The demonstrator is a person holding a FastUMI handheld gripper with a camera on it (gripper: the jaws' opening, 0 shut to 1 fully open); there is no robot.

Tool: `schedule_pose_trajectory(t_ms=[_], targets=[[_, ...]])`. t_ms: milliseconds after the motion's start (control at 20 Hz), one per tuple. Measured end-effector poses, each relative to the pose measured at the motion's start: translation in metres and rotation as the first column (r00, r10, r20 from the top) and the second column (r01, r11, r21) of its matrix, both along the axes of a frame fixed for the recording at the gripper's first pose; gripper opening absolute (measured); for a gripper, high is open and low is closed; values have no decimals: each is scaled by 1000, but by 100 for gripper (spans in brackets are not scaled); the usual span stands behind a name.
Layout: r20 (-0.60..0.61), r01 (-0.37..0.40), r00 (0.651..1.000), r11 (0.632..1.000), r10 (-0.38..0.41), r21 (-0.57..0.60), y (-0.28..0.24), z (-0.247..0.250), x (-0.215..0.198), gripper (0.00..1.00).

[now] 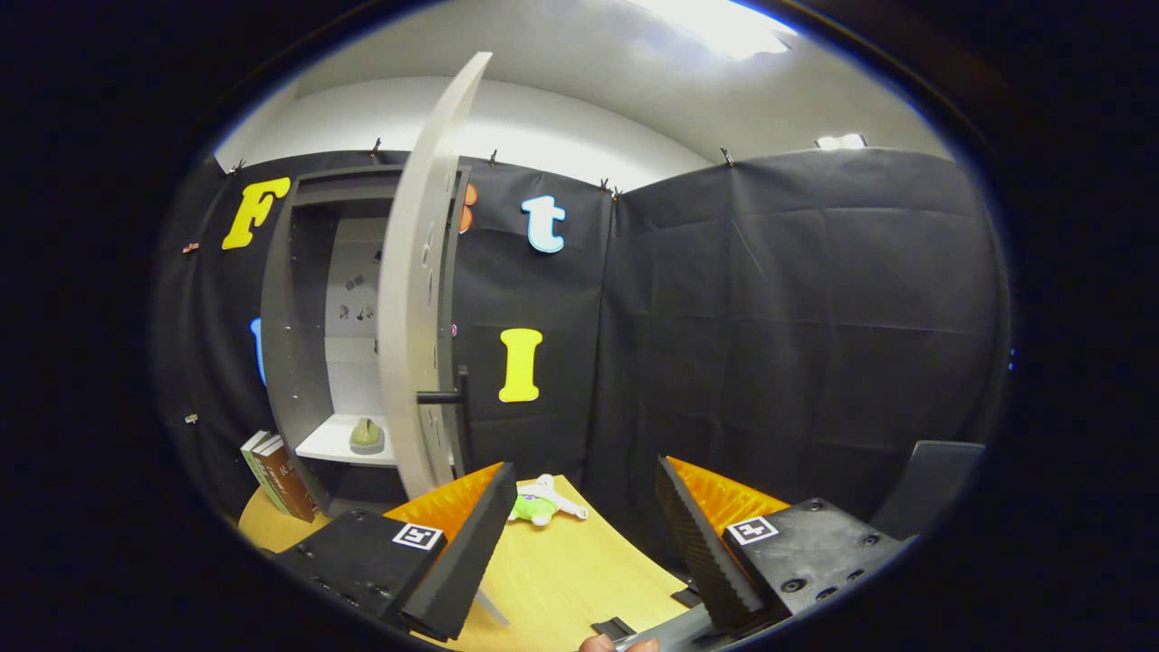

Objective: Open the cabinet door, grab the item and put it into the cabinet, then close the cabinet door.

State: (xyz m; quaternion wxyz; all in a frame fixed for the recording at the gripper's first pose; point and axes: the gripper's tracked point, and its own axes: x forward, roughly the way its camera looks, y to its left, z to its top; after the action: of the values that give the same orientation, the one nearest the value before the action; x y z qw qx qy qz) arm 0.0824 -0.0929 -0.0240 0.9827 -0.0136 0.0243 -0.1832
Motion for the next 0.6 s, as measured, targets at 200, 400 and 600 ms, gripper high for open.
schedule_pose_trajectory(t_ms=[200,400,600], targets=[[-17,-48,999,998,49,48,4,-5,21,98],[-7,-84,996,995,84,63,21,-8,28,96],[-15,-79,997,992,81,94,24,-12,26,95]])
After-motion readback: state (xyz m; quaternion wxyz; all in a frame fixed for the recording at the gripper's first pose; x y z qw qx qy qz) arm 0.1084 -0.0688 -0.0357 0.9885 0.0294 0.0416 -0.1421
